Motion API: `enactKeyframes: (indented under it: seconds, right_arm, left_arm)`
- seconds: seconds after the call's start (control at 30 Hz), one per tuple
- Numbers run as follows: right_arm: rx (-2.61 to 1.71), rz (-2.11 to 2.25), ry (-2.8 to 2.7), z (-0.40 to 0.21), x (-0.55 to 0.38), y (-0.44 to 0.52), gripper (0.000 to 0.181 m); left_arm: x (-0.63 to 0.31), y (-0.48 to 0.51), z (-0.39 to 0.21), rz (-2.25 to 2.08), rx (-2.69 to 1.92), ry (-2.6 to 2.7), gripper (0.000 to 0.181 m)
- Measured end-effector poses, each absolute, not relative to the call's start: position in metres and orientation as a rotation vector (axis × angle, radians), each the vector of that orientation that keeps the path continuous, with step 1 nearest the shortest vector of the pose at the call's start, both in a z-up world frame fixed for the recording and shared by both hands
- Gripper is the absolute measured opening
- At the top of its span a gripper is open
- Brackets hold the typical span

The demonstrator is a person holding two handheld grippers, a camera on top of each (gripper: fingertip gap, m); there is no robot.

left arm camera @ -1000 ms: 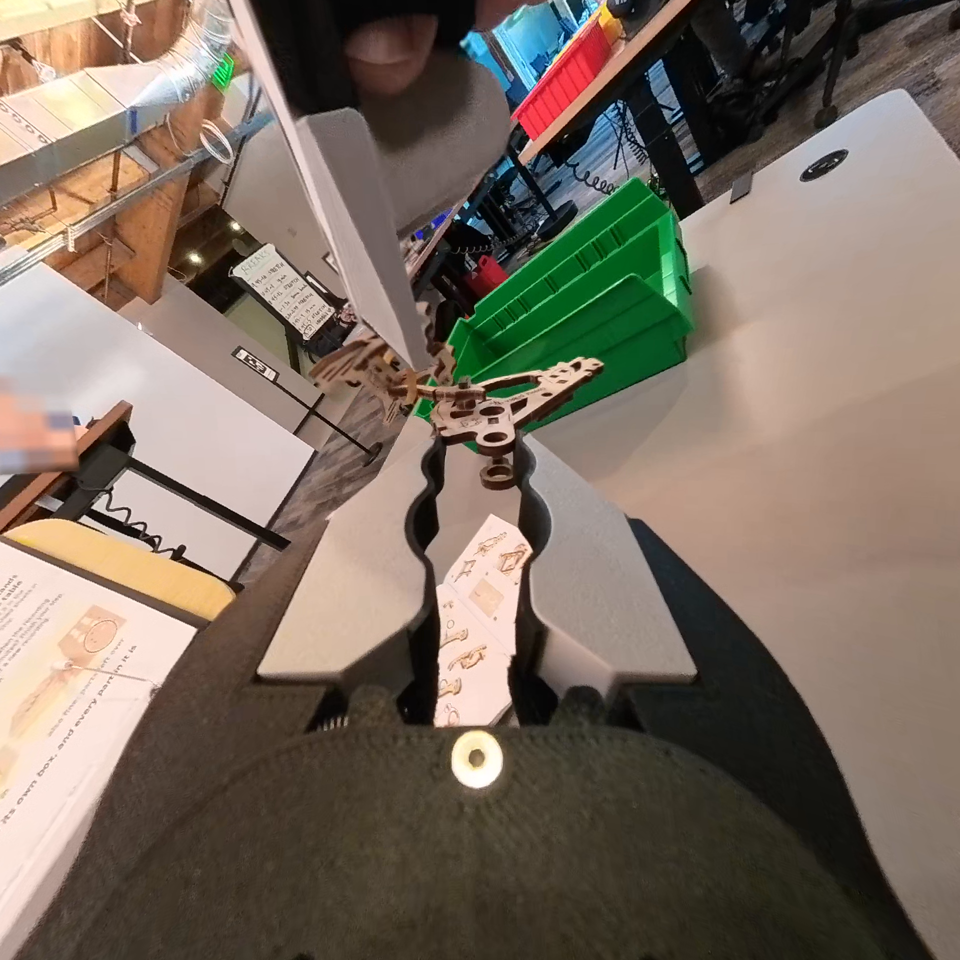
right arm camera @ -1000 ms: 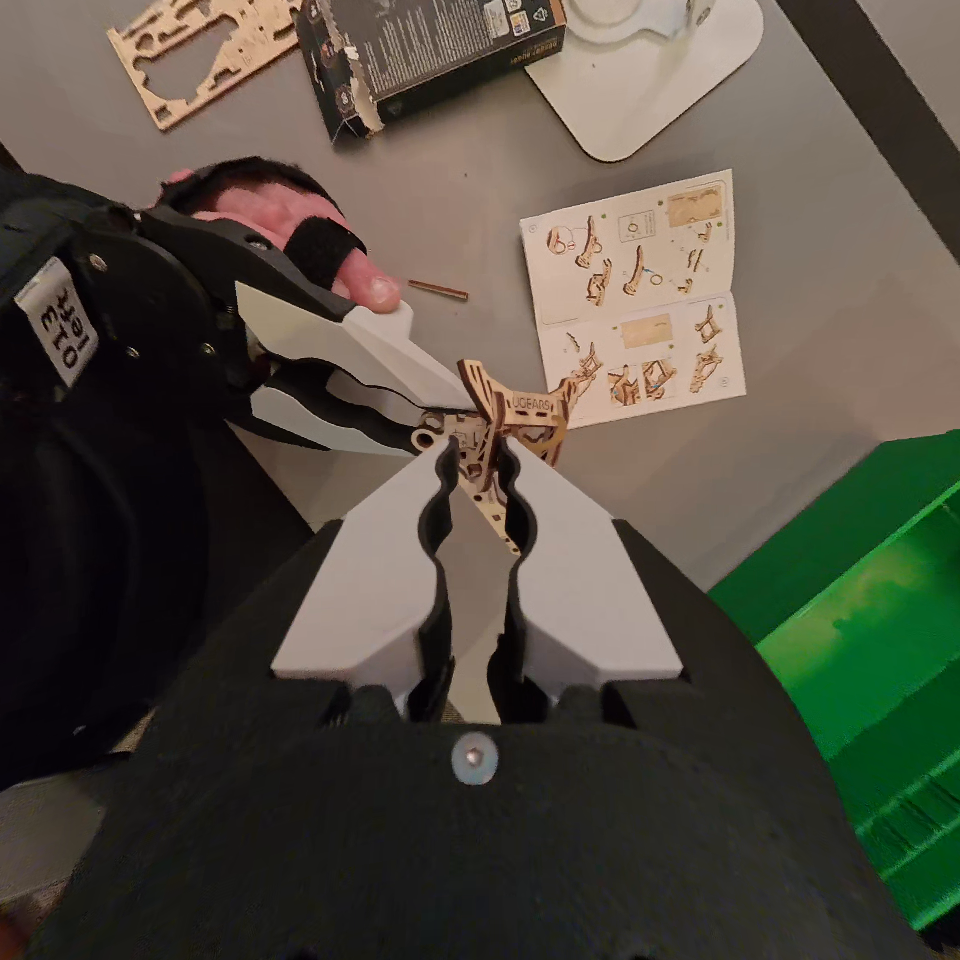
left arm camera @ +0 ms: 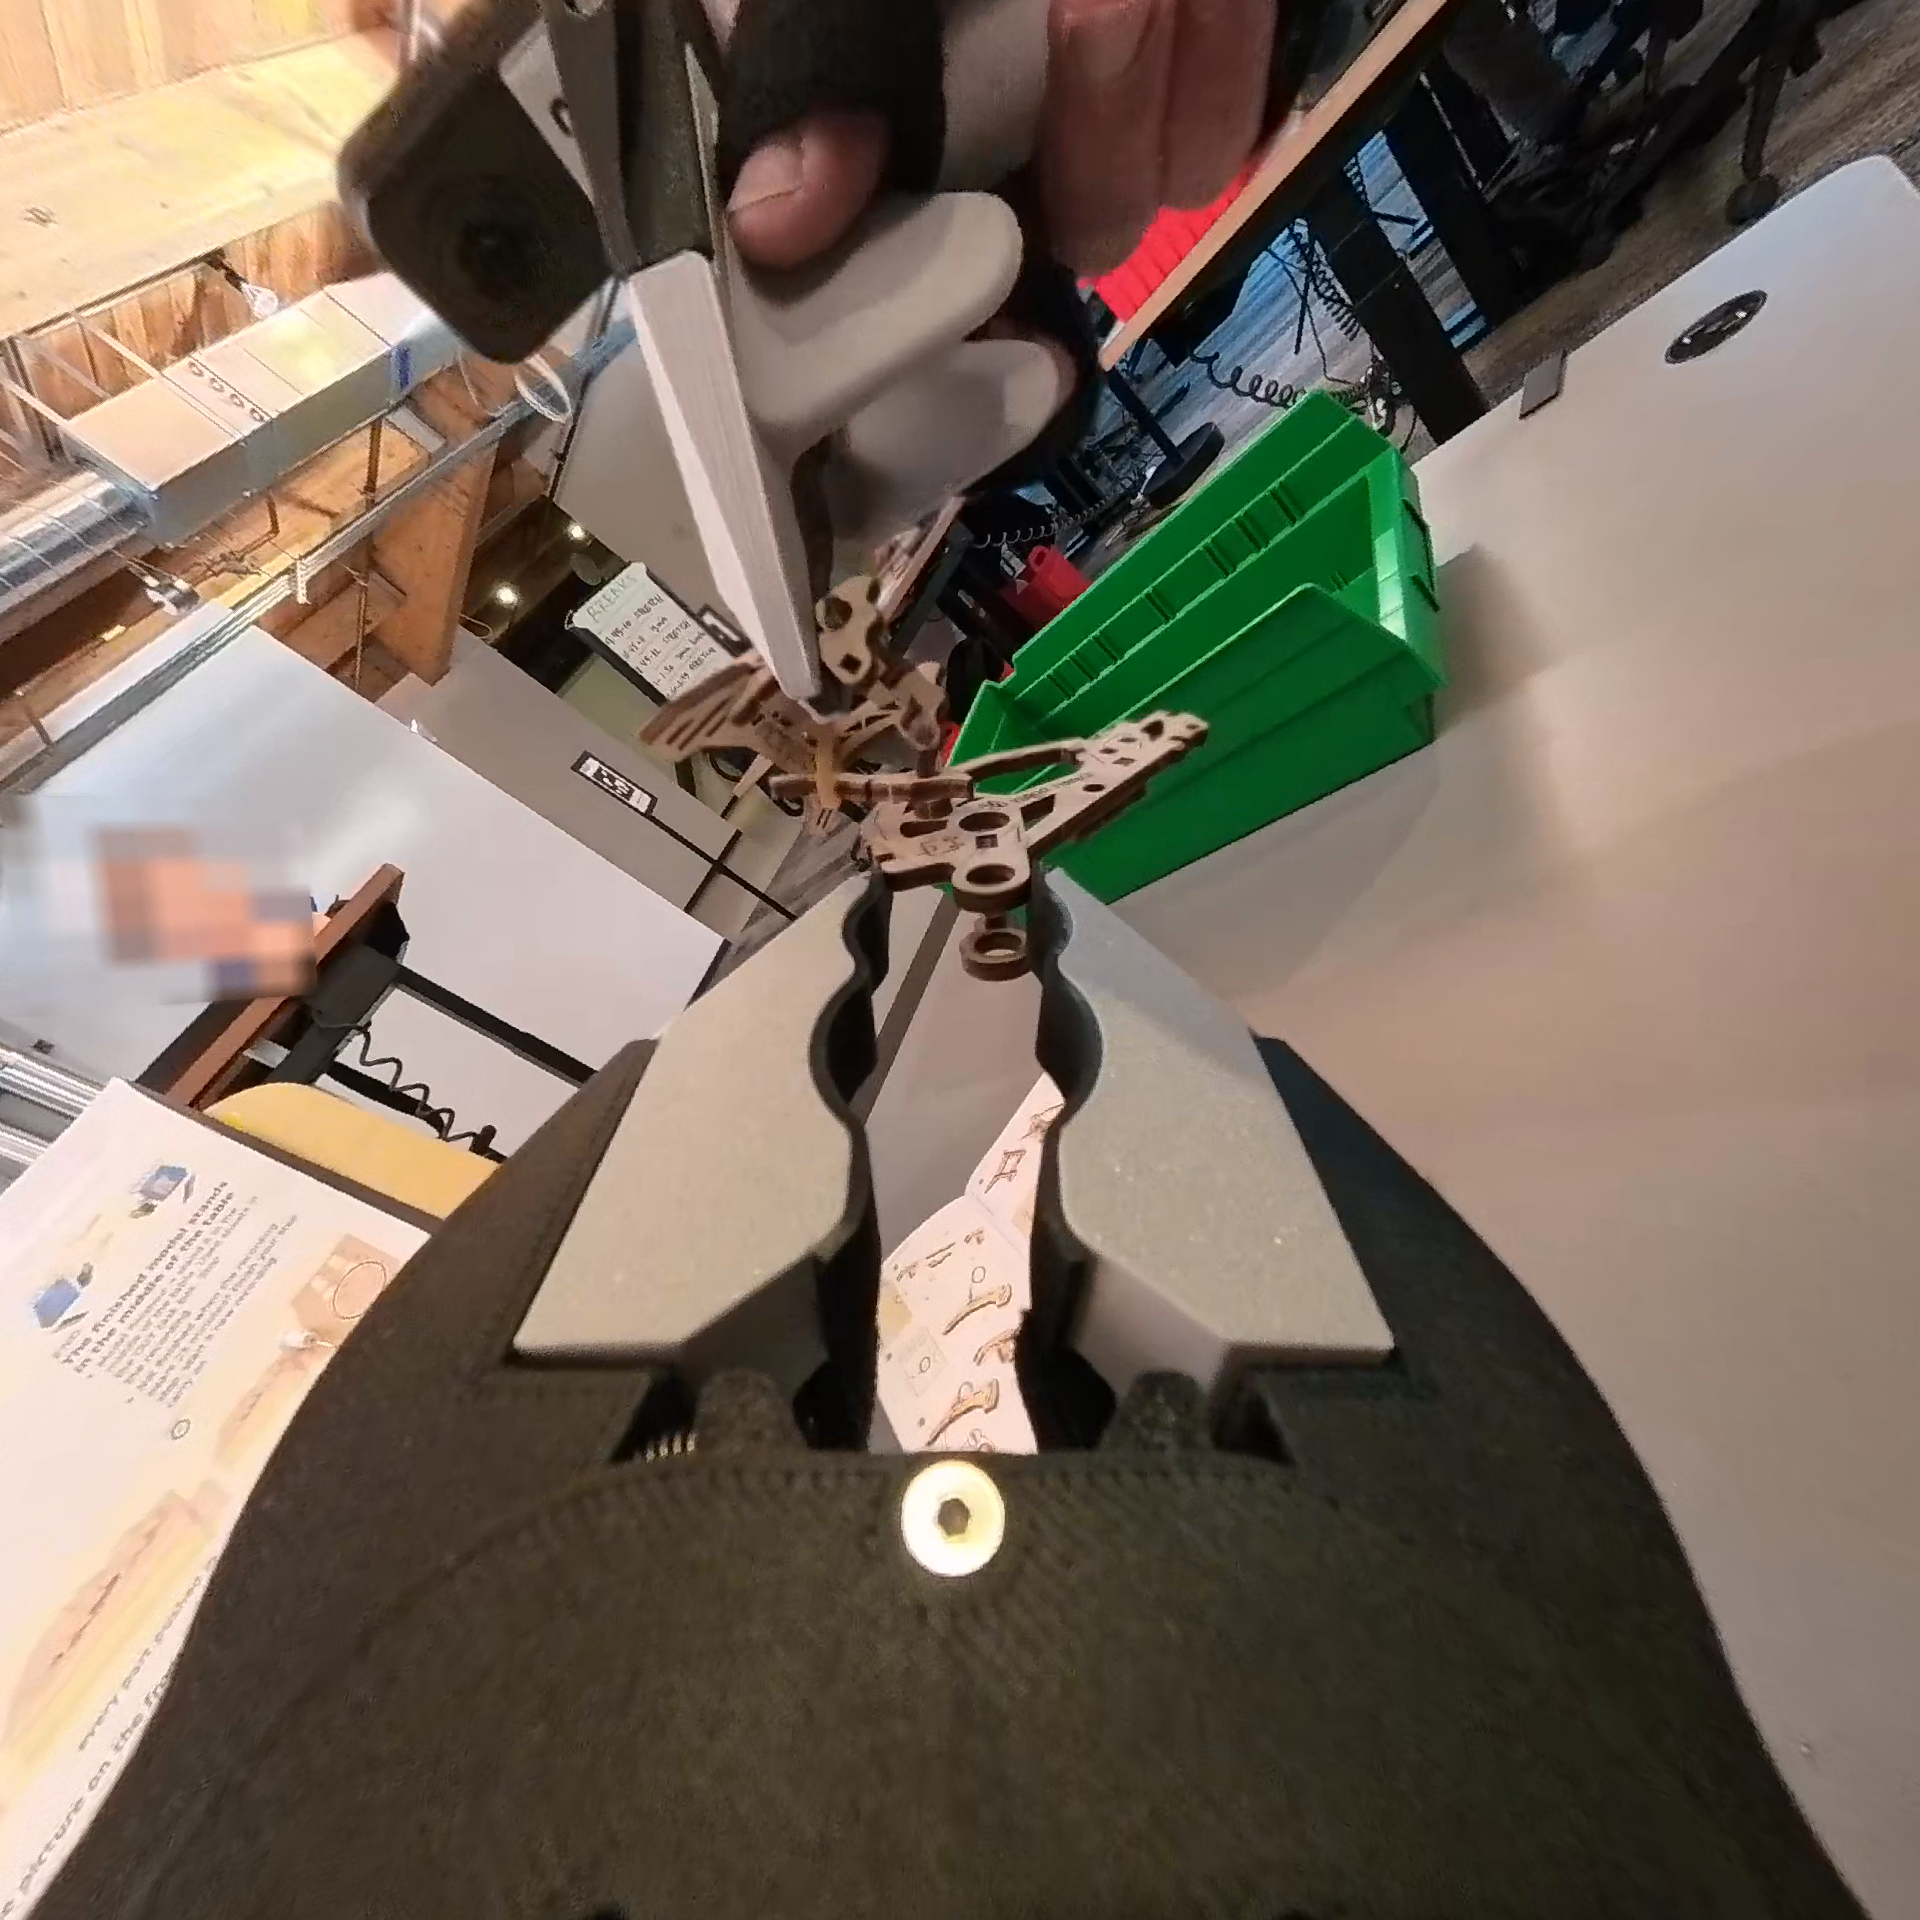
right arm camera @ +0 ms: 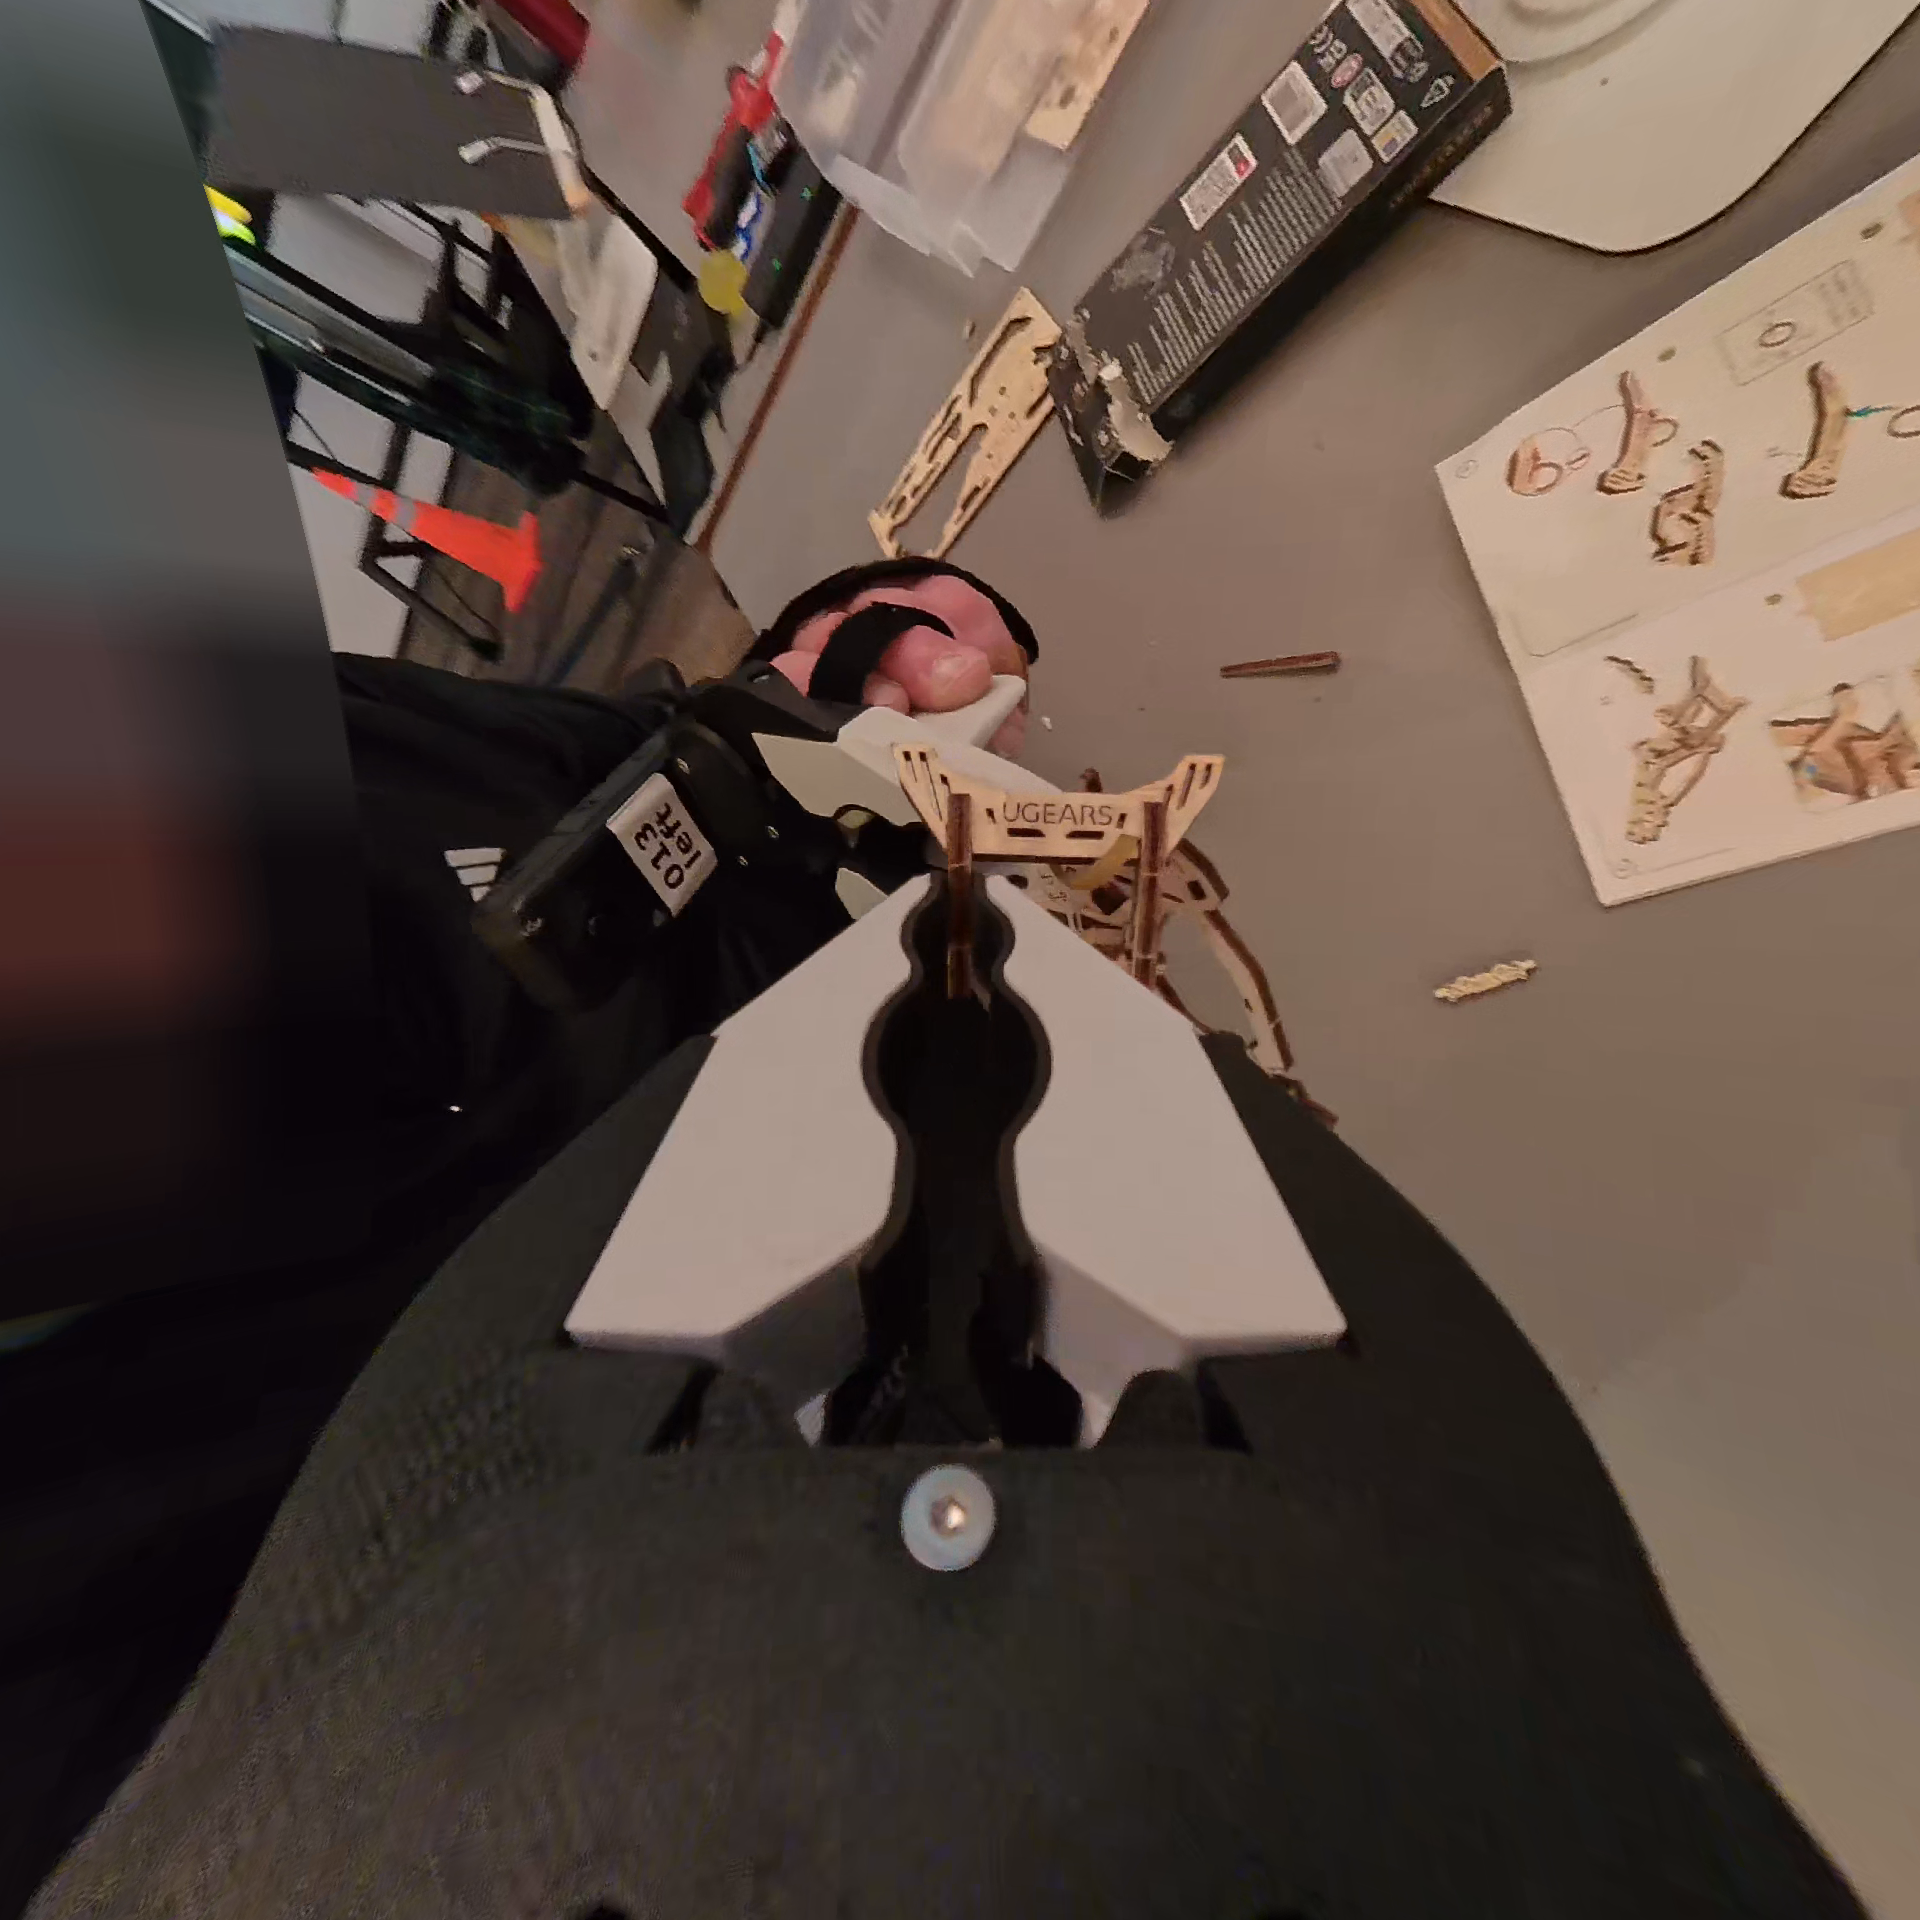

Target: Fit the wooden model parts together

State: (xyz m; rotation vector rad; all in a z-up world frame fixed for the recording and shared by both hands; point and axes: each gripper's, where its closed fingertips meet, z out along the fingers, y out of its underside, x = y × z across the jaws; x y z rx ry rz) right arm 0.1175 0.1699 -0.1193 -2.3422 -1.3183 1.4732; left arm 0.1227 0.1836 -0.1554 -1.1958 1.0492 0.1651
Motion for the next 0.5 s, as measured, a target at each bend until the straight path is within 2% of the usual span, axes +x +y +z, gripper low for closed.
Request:
enactKeyframes:
  seconds: [0.03, 0.5]
  right_arm:
    - [-2.342, 1.496, -1.3, -0.12, 0.1171, 0.1693, 0.0]
    - [-2.297, 1.33, -1.273, -0.1279, 0.1082, 0.1601, 0.001]
  left_arm:
    - [0.1226, 0.1836, -0.1555, 0.166, -1.197, 1.049, 0.024]
    - [0.1147, 0.1877, -0.152, 0.149, -1.227, 1.007, 0.023]
